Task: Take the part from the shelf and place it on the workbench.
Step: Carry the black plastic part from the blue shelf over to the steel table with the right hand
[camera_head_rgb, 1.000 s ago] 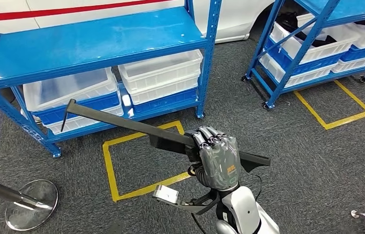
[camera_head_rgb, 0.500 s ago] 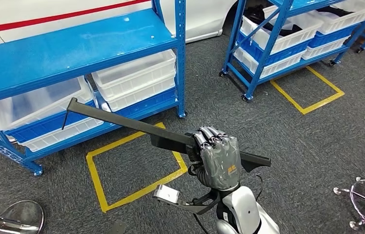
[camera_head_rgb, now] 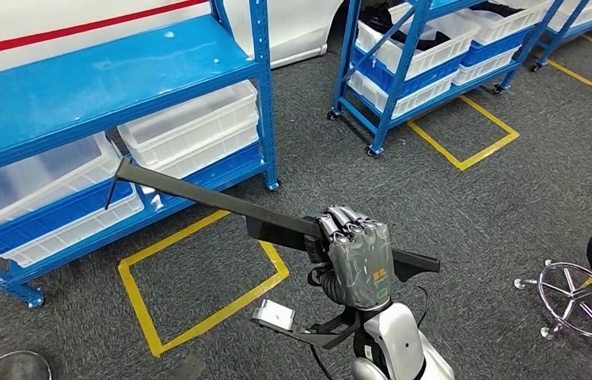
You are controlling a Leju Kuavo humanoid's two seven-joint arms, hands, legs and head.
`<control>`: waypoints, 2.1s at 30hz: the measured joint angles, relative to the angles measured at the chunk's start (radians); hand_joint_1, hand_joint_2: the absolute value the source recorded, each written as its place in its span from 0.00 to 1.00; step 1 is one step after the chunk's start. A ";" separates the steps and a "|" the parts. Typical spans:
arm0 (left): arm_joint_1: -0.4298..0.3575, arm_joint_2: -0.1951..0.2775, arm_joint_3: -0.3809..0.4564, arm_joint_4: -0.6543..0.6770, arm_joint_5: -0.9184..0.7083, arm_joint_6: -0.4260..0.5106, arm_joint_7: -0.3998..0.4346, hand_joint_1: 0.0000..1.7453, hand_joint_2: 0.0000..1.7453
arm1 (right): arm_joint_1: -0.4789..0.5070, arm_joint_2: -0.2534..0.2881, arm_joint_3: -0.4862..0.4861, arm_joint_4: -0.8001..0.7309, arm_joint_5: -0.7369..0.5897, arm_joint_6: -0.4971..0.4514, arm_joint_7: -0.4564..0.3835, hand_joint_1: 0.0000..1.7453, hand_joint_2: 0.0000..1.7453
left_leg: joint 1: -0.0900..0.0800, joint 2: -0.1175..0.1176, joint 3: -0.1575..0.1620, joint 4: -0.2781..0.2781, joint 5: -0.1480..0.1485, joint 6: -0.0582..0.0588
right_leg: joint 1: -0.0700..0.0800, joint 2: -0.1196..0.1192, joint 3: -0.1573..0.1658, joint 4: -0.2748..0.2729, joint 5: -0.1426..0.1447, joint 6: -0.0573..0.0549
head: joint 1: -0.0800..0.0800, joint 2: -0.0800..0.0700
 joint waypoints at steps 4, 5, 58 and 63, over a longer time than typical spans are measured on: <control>-0.001 0.000 0.000 0.000 0.000 0.000 0.000 0.00 1.00 | 0.001 0.000 -0.003 -0.001 -0.008 -0.001 -0.004 1.00 1.00 | -0.001 0.013 0.002 0.006 -0.015 -0.023 | 0.003 0.027 0.002 -0.020 0.003 -0.023 | -0.001 0.000; -0.002 0.000 0.000 0.000 0.000 0.000 0.000 0.00 1.00 | 0.001 0.000 -0.003 -0.002 -0.009 -0.001 -0.005 1.00 1.00 | 0.000 -0.004 -0.007 0.028 -0.032 -0.027 | 0.000 0.036 0.004 -0.024 0.006 -0.031 | -0.001 0.000; 0.010 0.010 0.002 0.000 0.002 0.003 0.000 0.00 1.00 | 0.044 0.012 -0.003 -0.014 -0.023 -0.022 -0.028 1.00 1.00 | 0.006 -0.017 0.003 -0.003 -0.007 0.010 | -0.013 0.050 -0.118 0.200 -0.065 0.014 | 0.015 0.000; 0.008 0.010 0.002 0.000 0.002 0.002 0.000 0.00 1.00 | 0.041 0.012 -0.003 -0.015 -0.028 -0.023 -0.028 1.00 1.00 | -0.003 0.028 0.018 -0.003 -0.023 -0.013 | 0.010 -0.006 -0.012 -0.008 -0.002 -0.007 | 0.015 0.000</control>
